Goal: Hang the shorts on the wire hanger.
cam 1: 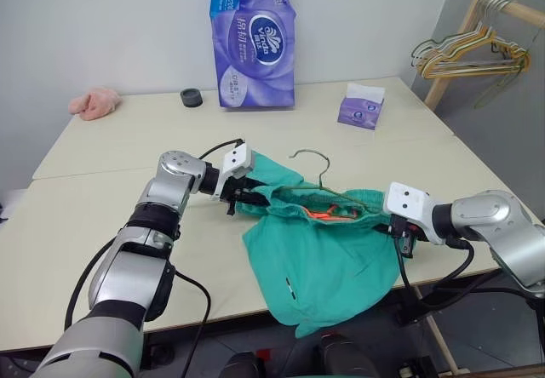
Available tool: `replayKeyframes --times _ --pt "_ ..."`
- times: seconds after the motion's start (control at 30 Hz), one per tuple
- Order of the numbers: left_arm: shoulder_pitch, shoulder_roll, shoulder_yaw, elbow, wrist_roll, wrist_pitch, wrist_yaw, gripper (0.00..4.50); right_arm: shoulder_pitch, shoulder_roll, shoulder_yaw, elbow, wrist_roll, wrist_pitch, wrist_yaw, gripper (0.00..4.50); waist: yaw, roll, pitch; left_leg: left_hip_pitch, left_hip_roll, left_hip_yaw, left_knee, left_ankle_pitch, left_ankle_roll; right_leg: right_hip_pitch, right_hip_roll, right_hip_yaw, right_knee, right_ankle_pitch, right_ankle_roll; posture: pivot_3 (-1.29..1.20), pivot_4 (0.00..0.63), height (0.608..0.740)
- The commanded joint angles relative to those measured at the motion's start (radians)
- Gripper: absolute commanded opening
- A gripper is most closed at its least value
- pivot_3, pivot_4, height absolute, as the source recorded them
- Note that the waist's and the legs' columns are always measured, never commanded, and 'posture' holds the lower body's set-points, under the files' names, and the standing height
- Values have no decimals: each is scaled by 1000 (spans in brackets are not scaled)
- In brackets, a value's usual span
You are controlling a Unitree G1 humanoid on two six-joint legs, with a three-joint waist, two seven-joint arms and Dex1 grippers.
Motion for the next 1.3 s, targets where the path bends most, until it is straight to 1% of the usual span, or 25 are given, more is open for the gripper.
replayKeyframes --times 0.03,0.3,0.4,0.5,0.63,0.8,0.87,0.9,0.97,1.13,1.2,1.27,1.3 --pt "-16 15 13 -33 -7 -28 -6 2571 -14 -13 -33 -31 14 -21 11 0 0 0 0 0 0 0 0 0 0 0 0 0 0 0 0 -219 62 740" --pt "-39 39 38 1 -21 -4 -1 2571 12 -41 -52 -34 27 -39 28 0 1 0 0 0 0 0 0 0 0 0 0 0 0 0 0 -216 66 740" --pt "-37 59 38 -9 -27 9 -36 2571 27 -52 -78 -27 46 -33 36 0 1 0 0 0 0 0 0 0 0 0 0 0 0 0 0 -216 66 740" --pt "-34 81 34 -6 -24 5 -57 2571 55 -65 -125 -16 77 -19 44 0 0 0 0 0 0 0 0 0 0 0 0 0 0 0 0 -215 66 740" --pt "-44 92 45 11 -26 21 -45 2571 86 -63 -180 -8 115 9 33 0 1 0 0 0 0 0 0 0 0 0 0 0 0 0 0 -216 67 740" --pt "-51 88 58 43 -14 14 22 2571 101 -20 -251 -21 210 113 8 0 2 0 0 0 0 0 0 0 0 0 0 0 0 0 0 -216 67 740" --pt "-53 71 74 33 -29 32 64 2571 112 -8 -310 -16 251 173 -15 0 3 0 0 0 0 0 0 0 0 0 0 0 0 0 0 -219 68 740" --pt "-50 62 79 9 -37 56 80 2571 123 -6 -346 -17 270 204 -25 0 5 -1 0 0 0 0 0 0 0 0 0 0 0 0 0 -221 74 740" --pt "-21 31 89 -102 -69 122 106 2571 171 -6 -439 -29 307 273 -45 0 10 -1 1 0 0 0 0 0 0 0 -1 0 0 0 0 -227 80 740" --pt "64 -45 96 -453 -176 344 173 2571 289 24 -652 -110 386 448 -117 0 7 -3 11 -1 -1 -1 0 0 0 1 -3 0 0 1 -1 -268 117 740" --pt "70 -75 94 -555 -220 442 204 2571 309 48 -725 -144 420 524 -146 0 5 -3 22 -1 -1 0 0 0 0 1 -3 0 1 0 0 -280 128 740" --pt "67 -106 85 -622 -222 479 265 2571 310 73 -787 -166 436 591 -186 0 0 -2 28 0 -1 0 0 0 0 1 -2 0 2 -1 2 -304 148 740" --pt "50 -143 73 -657 -215 478 311 2571 303 86 -833 -172 431 641 -215 0 -3 -1 40 0 -1 0 1 0 0 1 -2 1 2 -1 2 -325 171 740"
